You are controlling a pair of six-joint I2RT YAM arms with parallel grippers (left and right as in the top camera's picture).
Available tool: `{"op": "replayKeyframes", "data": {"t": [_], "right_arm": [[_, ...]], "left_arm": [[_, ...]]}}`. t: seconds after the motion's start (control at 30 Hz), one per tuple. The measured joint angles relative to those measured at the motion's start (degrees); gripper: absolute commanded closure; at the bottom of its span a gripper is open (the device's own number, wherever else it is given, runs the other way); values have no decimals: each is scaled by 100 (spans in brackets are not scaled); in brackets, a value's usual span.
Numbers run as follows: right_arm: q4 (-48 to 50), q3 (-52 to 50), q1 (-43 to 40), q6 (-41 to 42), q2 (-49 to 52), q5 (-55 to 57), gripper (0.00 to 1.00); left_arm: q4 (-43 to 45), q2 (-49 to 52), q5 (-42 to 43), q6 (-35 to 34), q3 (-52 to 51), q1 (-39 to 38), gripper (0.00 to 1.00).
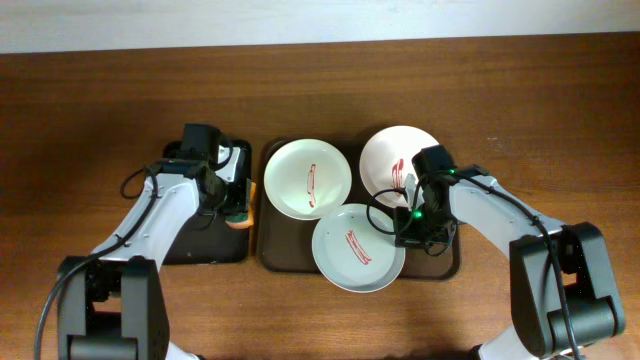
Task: Clean dirty plates on tray and stack at the side
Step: 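Scrub the front plate with the sponge in the left gripper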
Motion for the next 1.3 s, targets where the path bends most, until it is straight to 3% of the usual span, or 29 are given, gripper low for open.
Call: {"op": "replayKeyframes", "data": {"t": [0.53,0.7,0.8,1.0,1.23,1.3], "right_arm": [[0,0,0,0,0,-2,92],[0,0,0,-2,0,-4,92],[0,0,0,2,0,-2,92],[-2,0,0,0,0,-2,92],[0,0,0,0,0,-2,92],[0,0,0,2,0,-2,92]], "left_arm": [[-74,-129,-83,0,175,-310,100],[39,-761,675,-70,448,-684,100],[96,-765,1102,-778,448,-1314,100],[269,-295,1353,-3438,448,-2326,100],[610,389,1576,-4614,450,-3067,100],[623,577,1604,-5235,450,-3296,100]]}}
